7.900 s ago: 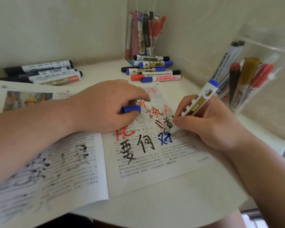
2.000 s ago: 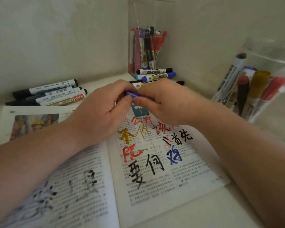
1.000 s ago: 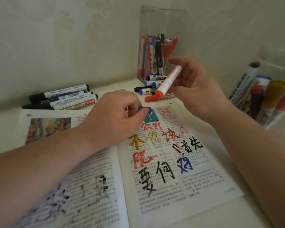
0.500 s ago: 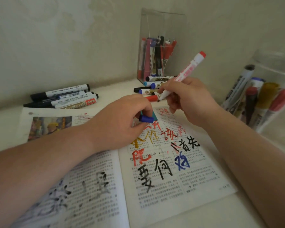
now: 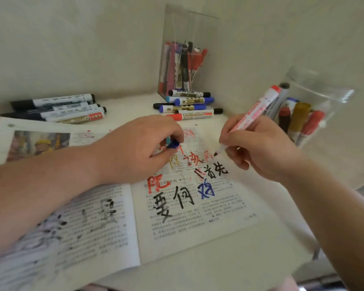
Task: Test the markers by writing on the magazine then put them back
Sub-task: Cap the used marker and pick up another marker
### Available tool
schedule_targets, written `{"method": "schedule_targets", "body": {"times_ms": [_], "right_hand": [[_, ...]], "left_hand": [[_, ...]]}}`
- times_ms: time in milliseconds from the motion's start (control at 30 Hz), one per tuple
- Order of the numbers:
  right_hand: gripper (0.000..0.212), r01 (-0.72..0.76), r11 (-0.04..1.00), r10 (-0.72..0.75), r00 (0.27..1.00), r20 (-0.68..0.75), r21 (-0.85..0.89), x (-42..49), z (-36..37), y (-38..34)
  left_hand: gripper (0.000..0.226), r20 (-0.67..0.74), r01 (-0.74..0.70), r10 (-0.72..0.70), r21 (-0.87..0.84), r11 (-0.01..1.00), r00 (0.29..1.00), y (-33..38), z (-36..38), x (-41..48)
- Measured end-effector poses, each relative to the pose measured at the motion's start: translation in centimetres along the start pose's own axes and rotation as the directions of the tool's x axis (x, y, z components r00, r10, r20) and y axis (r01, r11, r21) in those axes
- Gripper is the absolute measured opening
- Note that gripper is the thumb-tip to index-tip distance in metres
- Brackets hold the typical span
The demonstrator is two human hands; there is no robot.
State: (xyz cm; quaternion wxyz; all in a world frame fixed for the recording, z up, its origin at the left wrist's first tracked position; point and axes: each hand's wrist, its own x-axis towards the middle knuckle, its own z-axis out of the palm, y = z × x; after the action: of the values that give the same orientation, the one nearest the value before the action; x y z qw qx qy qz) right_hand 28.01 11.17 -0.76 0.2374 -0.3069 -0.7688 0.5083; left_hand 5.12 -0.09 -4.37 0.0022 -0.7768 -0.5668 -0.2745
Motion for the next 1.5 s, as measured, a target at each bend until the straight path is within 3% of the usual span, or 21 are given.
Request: {"method": "schedule_targets", "body": {"times_ms": [100, 233, 500, 667, 800, 1233, 1500], "right_hand": [[0.004, -0.012, 0.988, 0.023, 0.997, -0.067, 0.153, -1.6, 0.8, 2.1], [0.008, 0.011, 0.976, 0.005, 0.998, -0.07, 0.219, -2.0, 1.1, 2.7], [0.003, 0.005, 0.99, -0.013, 0.998, 0.055, 0.144, -2.9, 0.5, 2.5], [0.004, -0.018, 0.999, 0.016, 0.999, 0.047, 0.034, -3.1, 0.3, 2.3], [0.005, -0.001, 0.999, 0.001, 1.0, 0.015, 0.043, -3.3, 0.1, 2.4], [0.004, 0.034, 0.999, -0.035, 0.998, 0.055, 0.011, -3.5, 0.2, 2.5], [0.006, 0.009, 0.996, -0.004, 0.998, 0.055, -0.091, -3.7, 0.4, 2.1]], "left_hand": [[0.013, -0.029, 0.032, -0.034, -0.068, 0.997, 0.999, 0.2, 0.2, -0.1], [0.017, -0.011, 0.03, -0.031, -0.096, 0.995, 0.999, 0.2, 0.4, -0.1], [0.02, 0.012, -0.006, 0.007, -0.069, 0.998, 1.0, -0.1, 0.5, 0.0], [0.022, -0.006, 0.004, -0.005, -0.115, 0.993, 1.0, -0.2, 0.5, 0.1], [0.031, 0.003, -0.031, 0.032, -0.123, 0.992, 0.999, -0.1, 0.3, 0.3], [0.011, 0.011, 0.004, -0.002, -0.144, 0.99, 1.0, -0.2, 0.5, -0.1], [0.017, 0.0, 0.004, -0.004, -0.142, 0.99, 1.0, -0.2, 0.5, -0.1]]}}
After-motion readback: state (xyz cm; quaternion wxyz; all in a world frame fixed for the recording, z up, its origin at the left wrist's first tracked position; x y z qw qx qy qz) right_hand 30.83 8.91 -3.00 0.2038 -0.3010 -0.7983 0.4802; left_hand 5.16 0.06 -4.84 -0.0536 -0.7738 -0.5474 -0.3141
